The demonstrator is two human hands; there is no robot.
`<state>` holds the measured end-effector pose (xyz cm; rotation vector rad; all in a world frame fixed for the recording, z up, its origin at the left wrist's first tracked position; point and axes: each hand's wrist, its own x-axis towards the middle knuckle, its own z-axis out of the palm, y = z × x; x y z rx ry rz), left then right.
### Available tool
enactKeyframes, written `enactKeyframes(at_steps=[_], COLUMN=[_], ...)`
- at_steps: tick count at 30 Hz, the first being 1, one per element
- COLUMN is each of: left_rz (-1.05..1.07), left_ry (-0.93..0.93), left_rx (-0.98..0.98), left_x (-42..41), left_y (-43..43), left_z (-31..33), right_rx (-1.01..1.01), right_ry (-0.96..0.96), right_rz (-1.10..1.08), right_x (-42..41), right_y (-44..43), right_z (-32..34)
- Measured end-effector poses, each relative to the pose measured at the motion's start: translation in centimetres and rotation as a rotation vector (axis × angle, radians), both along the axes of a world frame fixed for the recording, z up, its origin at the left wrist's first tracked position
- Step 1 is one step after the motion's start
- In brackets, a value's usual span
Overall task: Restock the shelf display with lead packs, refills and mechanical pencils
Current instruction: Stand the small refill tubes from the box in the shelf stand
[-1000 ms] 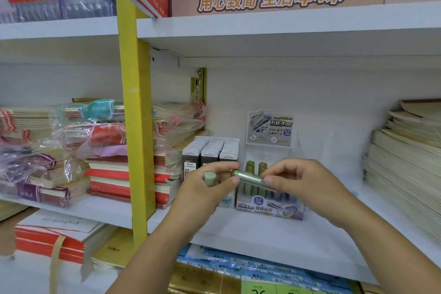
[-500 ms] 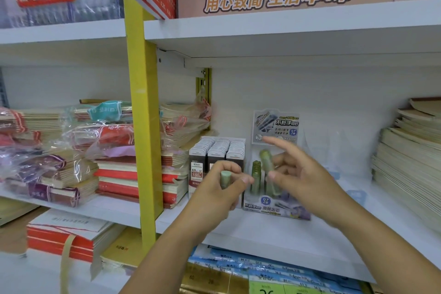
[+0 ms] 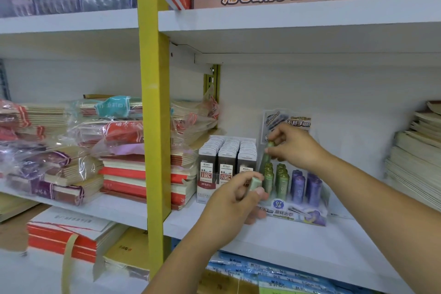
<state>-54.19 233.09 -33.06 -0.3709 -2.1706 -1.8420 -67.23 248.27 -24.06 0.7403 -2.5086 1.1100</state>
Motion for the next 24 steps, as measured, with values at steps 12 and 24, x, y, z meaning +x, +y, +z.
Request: enactKeyframes(at_steps=[12, 24], left_rz=[-0.001, -0.033], left_ry=[0.034, -0.043], left_rx=[-0.006, 0.069], left_x=[0.1, 0.3], left_y=[0.1, -0.4], left_z=[-0.3, 0.2], right_rx=[0.151, 0.179], right_ry=[-0.058, 0.129], right_rz=[0.042, 0.006], right_x=[0.0, 2.7], right_y=[0.6, 1.5], right_z=[0.5, -0.1])
